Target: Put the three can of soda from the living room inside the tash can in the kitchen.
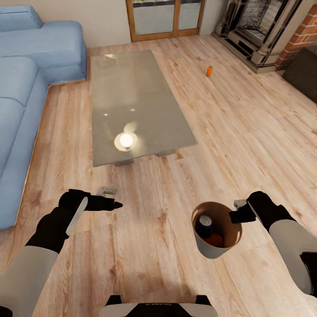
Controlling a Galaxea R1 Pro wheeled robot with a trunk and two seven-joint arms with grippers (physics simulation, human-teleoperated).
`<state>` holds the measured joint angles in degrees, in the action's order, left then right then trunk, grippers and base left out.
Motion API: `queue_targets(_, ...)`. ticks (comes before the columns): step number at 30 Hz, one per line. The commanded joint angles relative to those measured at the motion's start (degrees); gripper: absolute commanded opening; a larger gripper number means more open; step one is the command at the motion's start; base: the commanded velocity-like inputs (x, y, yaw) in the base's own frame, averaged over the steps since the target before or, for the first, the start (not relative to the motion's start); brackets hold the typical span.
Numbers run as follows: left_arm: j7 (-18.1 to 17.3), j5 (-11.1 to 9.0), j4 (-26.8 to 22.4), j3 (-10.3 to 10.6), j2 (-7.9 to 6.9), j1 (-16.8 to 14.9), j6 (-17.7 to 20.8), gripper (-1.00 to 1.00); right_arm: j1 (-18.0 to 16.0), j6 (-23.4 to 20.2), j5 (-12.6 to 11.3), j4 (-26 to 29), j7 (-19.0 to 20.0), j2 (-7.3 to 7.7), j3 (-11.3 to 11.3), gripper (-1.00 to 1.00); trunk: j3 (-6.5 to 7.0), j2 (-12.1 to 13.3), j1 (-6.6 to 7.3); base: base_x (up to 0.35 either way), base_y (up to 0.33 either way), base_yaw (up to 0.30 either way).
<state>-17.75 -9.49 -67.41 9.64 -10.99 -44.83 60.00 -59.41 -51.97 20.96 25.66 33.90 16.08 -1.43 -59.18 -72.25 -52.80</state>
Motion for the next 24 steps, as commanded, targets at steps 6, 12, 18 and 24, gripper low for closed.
queue_targets(6, 0.0, 0.0, 0.0, 0.0, 0.0, 0.0, 0.0, 1.0, 0.0, -0.3, -0.8, 0.0, 0.2, -0.06, 0.0, -1.0, 0.36, 0.0, 0.0, 0.0, -0.305, 0.0)
queue_targets(12, 0.0, 0.0, 0.0, 0.0, 0.2, 0.0, 0.0, 1.0, 0.0, -0.2, -0.8, 0.0, 0.3, -0.08, 0.0, -1.0, 0.87, 0.0, 0.0, 0.0, -0.306, 0.0)
queue_targets(18, 0.0, 0.1, 0.0, 0.0, 0.45, 0.0, 0.0, 1.0, 0.0, -0.2, -0.8, 0.0, 0.3, -0.08, 0.0, -1.0, 1.4, 0.0, 0.0, 0.0, -0.306, 0.0)
queue_targets(24, 0.0, 0.2, 0.0, 0.0, 0.66, 0.0, 0.0, 1.0, 0.0, -0.2, -0.8, 0.1, 0.3, -0.03, 0.1, -1.0, 1.94, 0.0, 0.0, 0.0, -0.306, 0.0)
